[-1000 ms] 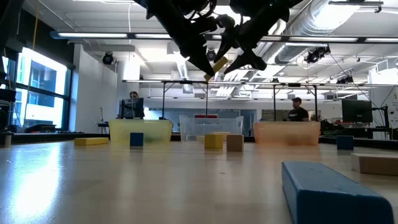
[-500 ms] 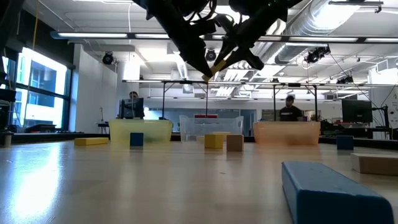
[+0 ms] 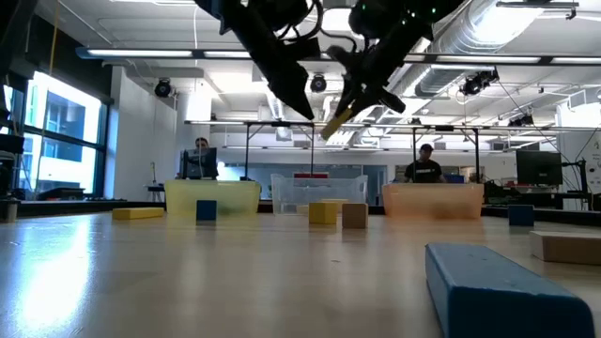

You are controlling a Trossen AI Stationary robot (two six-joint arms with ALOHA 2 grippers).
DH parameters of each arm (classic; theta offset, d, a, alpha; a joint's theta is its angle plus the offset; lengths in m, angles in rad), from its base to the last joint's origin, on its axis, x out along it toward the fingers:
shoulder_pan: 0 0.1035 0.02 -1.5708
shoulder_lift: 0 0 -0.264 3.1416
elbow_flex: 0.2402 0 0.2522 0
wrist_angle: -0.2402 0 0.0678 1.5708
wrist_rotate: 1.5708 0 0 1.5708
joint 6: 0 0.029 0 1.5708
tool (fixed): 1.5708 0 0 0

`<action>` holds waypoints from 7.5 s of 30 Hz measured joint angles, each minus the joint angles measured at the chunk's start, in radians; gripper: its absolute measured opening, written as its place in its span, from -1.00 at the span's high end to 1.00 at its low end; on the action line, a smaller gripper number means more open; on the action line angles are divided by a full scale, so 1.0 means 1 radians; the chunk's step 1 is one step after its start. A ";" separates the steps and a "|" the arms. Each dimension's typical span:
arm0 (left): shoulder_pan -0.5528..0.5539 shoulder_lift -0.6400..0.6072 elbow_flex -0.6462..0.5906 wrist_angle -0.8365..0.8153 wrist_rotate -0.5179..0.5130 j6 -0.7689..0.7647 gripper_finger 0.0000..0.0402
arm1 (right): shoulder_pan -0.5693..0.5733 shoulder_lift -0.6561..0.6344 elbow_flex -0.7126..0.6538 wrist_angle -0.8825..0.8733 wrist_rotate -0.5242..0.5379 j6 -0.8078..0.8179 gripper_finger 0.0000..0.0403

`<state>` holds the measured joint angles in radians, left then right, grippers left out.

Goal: Sort & place blocks by color
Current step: Put the yellow block into the transparent bin, then put the brown block into the orange bin

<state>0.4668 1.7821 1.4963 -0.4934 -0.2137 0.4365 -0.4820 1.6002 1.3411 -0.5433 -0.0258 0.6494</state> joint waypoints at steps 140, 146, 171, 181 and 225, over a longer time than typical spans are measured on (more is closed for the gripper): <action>-0.511 -0.280 -0.001 -0.667 -0.120 -0.662 0.18 | 1.053 0.308 -0.004 -0.373 0.076 0.243 -0.03; -0.517 -0.280 -0.001 -0.668 -0.135 -0.670 0.18 | 1.053 0.316 -0.004 -0.383 0.079 0.242 -0.03; -0.502 -0.280 -0.001 -0.663 -0.142 -0.669 0.18 | 1.038 0.314 -0.144 -0.251 -0.005 0.289 0.51; -0.445 -0.280 -0.001 -0.662 -0.144 -0.643 0.18 | 0.995 0.288 -0.148 -0.271 0.019 0.223 0.52; -0.033 -0.280 -0.001 -0.334 -0.164 -0.415 0.18 | -0.230 -0.063 -0.146 -0.162 0.161 -0.693 0.52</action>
<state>0.4340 1.5017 1.4954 -0.8272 -0.3775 0.0219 -0.7125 1.5375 1.1954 -0.7055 0.1356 -0.0436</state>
